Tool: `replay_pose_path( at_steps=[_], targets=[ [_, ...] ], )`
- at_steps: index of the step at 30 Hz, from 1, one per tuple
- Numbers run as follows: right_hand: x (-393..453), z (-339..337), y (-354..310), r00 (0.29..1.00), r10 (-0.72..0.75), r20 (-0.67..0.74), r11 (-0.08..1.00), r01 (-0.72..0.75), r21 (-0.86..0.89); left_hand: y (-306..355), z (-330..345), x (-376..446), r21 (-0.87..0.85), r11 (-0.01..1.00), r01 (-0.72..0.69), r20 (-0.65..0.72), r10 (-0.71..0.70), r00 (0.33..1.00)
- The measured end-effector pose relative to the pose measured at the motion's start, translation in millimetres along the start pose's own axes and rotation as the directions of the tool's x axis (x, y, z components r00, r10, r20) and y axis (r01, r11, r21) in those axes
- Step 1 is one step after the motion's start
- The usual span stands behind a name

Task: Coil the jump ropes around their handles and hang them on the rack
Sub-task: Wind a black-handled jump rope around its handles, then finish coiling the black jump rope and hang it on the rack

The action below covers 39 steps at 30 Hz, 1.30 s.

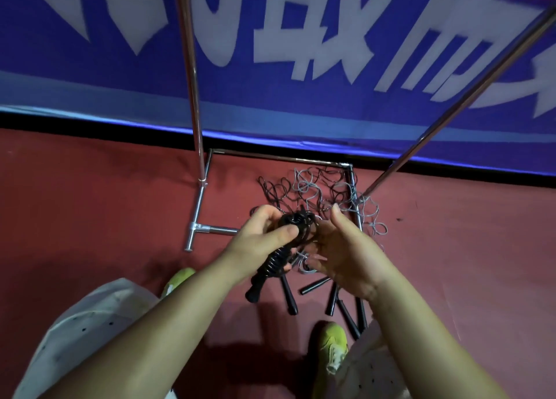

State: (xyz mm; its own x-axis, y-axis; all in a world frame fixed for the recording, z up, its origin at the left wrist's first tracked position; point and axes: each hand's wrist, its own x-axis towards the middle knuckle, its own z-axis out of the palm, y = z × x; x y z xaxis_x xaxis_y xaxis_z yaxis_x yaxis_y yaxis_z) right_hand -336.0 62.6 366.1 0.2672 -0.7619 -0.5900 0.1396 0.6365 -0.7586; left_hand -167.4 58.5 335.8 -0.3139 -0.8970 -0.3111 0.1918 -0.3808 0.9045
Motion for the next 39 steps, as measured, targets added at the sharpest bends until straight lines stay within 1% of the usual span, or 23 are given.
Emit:
replay_pose_path(
  at_steps=[1,3,5,7,9,10,12,14,16,21,25,27,30,32,35,37,39],
  targets=[
    [-5.1,7.3,-8.6,0.999,-0.052,-0.001,0.999,0.052,-0.015,8.1,1.6,-1.7,-0.021,1.0,-0.012,-0.012,0.012,1.0],
    [-11.9,21.4,-30.4,0.985,-0.17,-0.02,0.985,0.169,-0.045,28.4,6.2,-2.7,0.007,0.998,-0.067,-0.039,0.067,0.997],
    [-18.3,34.2,-54.6,0.964,-0.265,-0.017,0.964,0.265,-0.001,53.8,11.6,-1.2,0.067,0.987,-0.147,-0.057,0.151,0.987],
    [-23.2,43.2,-77.2,0.927,-0.374,-0.027,0.924,0.375,0.076,81.9,17.1,1.7,0.082,0.98,-0.184,-0.072,0.19,0.979],
    [-28.1,50.5,-99.7,0.88,-0.467,-0.082,0.876,0.474,0.094,108.5,22.9,6.3,0.062,0.983,-0.173,-0.088,0.178,0.98],
    [-31.1,53.8,-110.7,0.859,-0.501,-0.109,0.859,0.509,0.063,122.5,26.7,8.1,0.034,0.988,-0.15,-0.091,0.152,0.984],
    [-38.6,58.8,-133.9,0.804,-0.573,-0.16,0.819,0.571,-0.064,150.1,35.2,12.6,-0.027,0.994,-0.103,-0.066,0.101,0.993],
    [-45.7,62.7,-159.3,0.743,-0.638,-0.203,0.77,0.611,-0.183,177.5,45.6,16.6,-0.049,0.996,-0.076,-0.022,0.075,0.997],
    [-50.9,66.0,-185.9,0.682,-0.699,-0.216,0.715,0.65,-0.258,202.6,56.0,21.3,-0.05,0.996,-0.078,-0.006,0.078,0.997],
    [-58.8,73.8,-248.8,0.564,-0.782,-0.263,0.622,0.728,-0.287,261.9,79.3,35.5,-0.062,0.988,-0.142,-0.009,0.141,0.99],
    [-65.1,78.4,-293.9,0.477,-0.843,-0.25,0.538,0.759,-0.366,305.5,92.8,50.1,-0.085,0.972,-0.22,-0.036,0.217,0.975],
    [-67.7,82.2,-314.4,0.437,-0.865,-0.245,0.5,0.782,-0.373,324.5,99.2,55.1,-0.093,0.964,-0.248,-0.065,0.242,0.968],
    [-66.9,84.9,-337.0,0.386,-0.884,-0.265,0.466,0.781,-0.416,345.0,109.1,61.7,-0.15,0.957,-0.25,-0.012,0.251,0.968],
    [-63.5,84.4,-349.4,0.379,-0.883,-0.277,0.466,0.776,-0.425,355.0,113.6,67.7,-0.165,0.96,-0.227,0.029,0.235,0.972],
    [-59.2,81.9,-363.7,0.388,-0.862,-0.326,0.498,0.77,-0.4,363.6,116.9,79.8,-0.118,0.972,-0.201,0.033,0.207,0.978],
    [-55.8,78.2,-369.9,0.425,-0.831,-0.359,0.543,0.758,-0.362,365.6,118.1,88.8,-0.084,0.98,-0.182,0.032,0.185,0.982],
    [-52.8,73.5,-373.0,0.481,-0.797,-0.365,0.595,0.727,-0.342,363.9,117.6,96.2,-0.049,0.988,-0.144,0.057,0.147,0.988]
  ],
)
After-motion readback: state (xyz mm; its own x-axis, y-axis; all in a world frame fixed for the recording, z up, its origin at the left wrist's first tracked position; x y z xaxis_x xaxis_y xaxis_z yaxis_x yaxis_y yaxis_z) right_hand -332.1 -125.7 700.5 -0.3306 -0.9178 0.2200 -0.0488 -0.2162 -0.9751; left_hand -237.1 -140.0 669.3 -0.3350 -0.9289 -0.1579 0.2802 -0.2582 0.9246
